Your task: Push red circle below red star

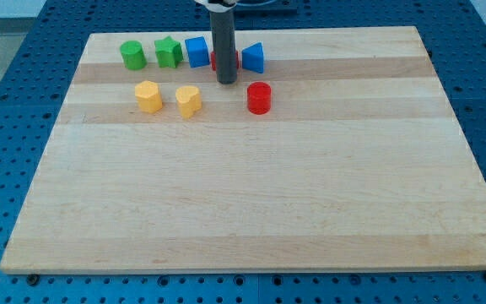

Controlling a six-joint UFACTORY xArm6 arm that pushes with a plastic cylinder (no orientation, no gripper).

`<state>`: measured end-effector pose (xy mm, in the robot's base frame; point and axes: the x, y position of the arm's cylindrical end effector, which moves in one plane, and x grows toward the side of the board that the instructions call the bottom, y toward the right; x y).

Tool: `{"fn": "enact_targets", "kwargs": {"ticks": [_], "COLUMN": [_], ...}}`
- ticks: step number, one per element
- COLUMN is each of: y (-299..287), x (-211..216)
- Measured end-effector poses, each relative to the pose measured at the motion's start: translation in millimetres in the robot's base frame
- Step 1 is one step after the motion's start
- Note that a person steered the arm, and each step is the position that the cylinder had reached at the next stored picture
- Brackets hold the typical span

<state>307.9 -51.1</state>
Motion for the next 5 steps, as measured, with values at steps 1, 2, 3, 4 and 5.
{"fn": "enact_targets", "kwargs": {"ticks": [1, 2, 3, 4, 5], "y": [-9, -9, -4, 46, 99], "x": [-14, -12, 10, 12, 25]}}
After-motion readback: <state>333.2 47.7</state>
